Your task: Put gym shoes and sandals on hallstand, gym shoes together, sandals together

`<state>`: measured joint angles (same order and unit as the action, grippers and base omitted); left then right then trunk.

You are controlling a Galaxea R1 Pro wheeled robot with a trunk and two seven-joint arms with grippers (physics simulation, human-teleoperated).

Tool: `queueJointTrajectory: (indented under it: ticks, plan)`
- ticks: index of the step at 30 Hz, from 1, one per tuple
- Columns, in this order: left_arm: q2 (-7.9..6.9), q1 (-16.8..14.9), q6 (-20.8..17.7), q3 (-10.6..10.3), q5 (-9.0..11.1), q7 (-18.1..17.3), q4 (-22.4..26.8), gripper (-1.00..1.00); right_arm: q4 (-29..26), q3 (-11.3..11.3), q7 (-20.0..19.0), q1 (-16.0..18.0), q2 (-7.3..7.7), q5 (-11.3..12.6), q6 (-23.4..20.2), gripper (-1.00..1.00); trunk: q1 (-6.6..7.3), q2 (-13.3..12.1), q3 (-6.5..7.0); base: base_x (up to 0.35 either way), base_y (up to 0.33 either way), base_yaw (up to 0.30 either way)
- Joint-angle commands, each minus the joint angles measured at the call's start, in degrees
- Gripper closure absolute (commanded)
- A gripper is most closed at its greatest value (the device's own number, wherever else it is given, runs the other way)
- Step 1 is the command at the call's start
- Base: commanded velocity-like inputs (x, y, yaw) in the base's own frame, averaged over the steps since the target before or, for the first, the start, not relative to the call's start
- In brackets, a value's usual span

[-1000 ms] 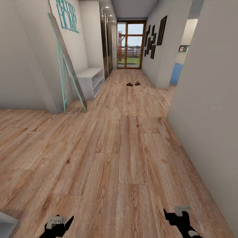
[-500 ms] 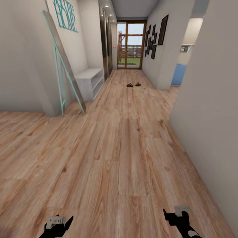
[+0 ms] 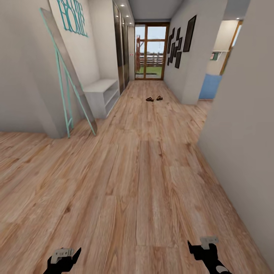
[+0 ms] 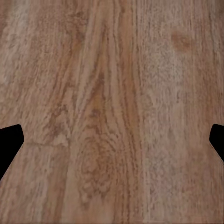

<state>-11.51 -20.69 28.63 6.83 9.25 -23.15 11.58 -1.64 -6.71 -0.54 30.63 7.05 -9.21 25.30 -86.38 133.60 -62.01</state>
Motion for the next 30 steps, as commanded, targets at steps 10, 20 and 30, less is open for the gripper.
queueJointTrajectory:
  ticks: [10, 20, 30]
  plan:
    - [0.0, 0.0, -0.1, 0.2, 0.5, -0.4, -0.1, -1.0, 0.1, -0.5, 0.0, 0.0, -0.02, -0.5, 0.2, -1.0, -0.03, 0.0, -0.05, 0.339, 0.0, 0.0]
    - [0.0, 0.0, -0.1, 0.2, 0.4, -0.4, -0.1, -1.0, 0.1, -0.5, 0.0, 0.0, -0.02, -0.5, 0.2, -1.0, -0.03, 0.0, -0.05, 0.339, 0.0, 0.0]
    - [0.0, 0.0, -0.1, 0.2, 0.5, -0.4, -0.1, -1.0, 0.1, -0.5, 0.0, 0.0, -0.02, -0.5, 0.2, -1.0, -0.03, 0.0, -0.05, 0.339, 0.0, 0.0]
